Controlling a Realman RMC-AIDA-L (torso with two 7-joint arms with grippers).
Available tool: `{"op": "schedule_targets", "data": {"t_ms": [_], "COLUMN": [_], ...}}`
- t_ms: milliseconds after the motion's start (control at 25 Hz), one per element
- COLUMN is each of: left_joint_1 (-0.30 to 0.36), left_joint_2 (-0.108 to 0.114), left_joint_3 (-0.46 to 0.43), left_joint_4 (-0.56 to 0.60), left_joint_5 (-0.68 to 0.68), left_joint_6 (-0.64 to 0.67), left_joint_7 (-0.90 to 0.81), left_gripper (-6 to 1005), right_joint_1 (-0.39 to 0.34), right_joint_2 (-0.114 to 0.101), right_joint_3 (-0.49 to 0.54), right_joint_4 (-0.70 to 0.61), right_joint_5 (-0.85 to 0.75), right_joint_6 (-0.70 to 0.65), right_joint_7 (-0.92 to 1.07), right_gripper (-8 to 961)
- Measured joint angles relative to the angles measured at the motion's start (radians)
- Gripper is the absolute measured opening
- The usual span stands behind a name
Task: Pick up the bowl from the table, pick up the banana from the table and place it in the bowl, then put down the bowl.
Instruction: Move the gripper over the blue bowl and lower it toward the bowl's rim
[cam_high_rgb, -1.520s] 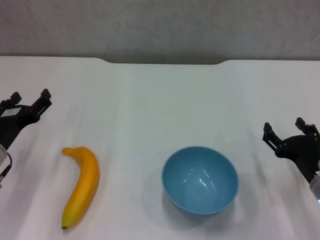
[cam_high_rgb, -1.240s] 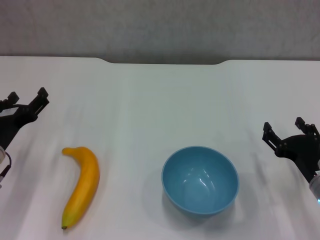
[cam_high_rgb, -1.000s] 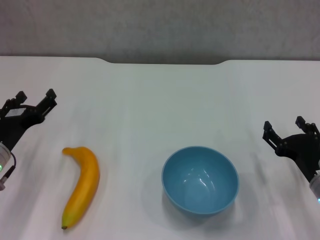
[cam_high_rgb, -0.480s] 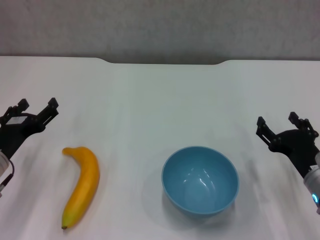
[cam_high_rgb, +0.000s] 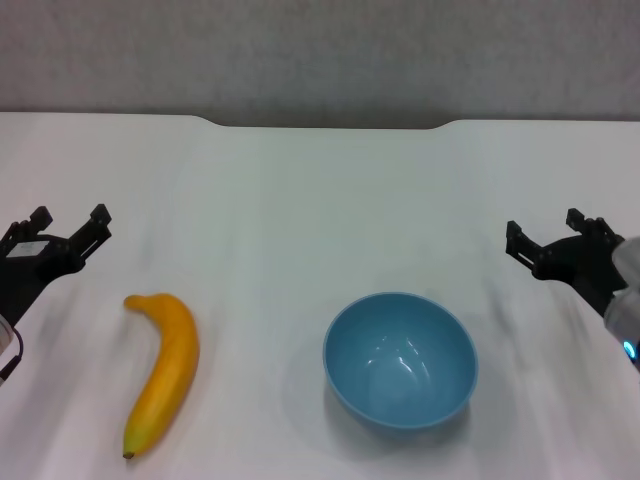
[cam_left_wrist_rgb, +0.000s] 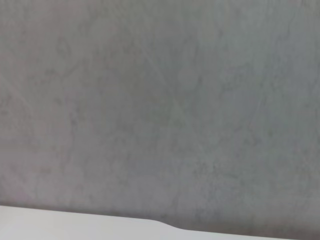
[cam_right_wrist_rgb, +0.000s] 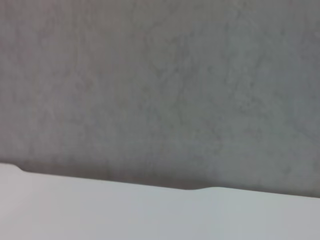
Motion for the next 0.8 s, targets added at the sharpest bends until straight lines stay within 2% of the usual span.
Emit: {"op": "schedule_targets", "data": {"t_ms": [80, 160, 240, 320, 400, 440, 520, 720, 800], "left_joint_1": [0.001, 0.001, 0.001, 0.000, 0.000, 0.000, -0.003, -0.006, -0.006], "left_joint_2": [0.000, 0.001, 0.001, 0.001, 0.001, 0.001, 0.001, 0.000, 0.000], "left_joint_3": [0.000, 0.000, 0.000, 0.000, 0.000, 0.000, 0.000, 0.001, 0.002], "left_joint_4": [0.002, 0.002, 0.002, 0.002, 0.002, 0.003, 0.004, 0.004, 0.005], "left_joint_5": [0.000, 0.000, 0.000, 0.000, 0.001, 0.001, 0.001, 0.003, 0.003], "left_joint_6": [0.001, 0.001, 0.002, 0.002, 0.002, 0.005, 0.009, 0.013, 0.014], "left_joint_7": [0.000, 0.000, 0.000, 0.000, 0.000, 0.000, 0.000, 0.000, 0.000], "left_gripper": [882, 882, 882, 881, 881, 881, 880, 879, 879], "right_joint_1": [-0.001, -0.002, -0.010, -0.025, -0.038, -0.045, -0.051, -0.059, -0.049], "right_joint_2": [-0.003, -0.010, -0.007, 0.012, 0.040, 0.054, 0.064, 0.063, 0.061], "right_joint_3": [0.095, 0.207, 0.312, 0.392, 0.453, 0.476, 0.495, 0.510, 0.527], "right_joint_4": [0.043, 0.127, 0.222, 0.309, 0.394, 0.436, 0.495, 0.579, 0.631], "right_joint_5": [-0.110, -0.229, -0.345, -0.442, -0.519, -0.547, -0.570, -0.564, -0.564], "right_joint_6": [0.112, 0.283, 0.467, 0.594, 0.690, 0.735, 0.796, 0.853, 0.938], "right_joint_7": [0.000, 0.000, 0.000, 0.000, 0.000, 0.000, 0.009, 0.064, 0.077], "right_gripper": [881, 881, 881, 882, 882, 882, 882, 882, 883]}}
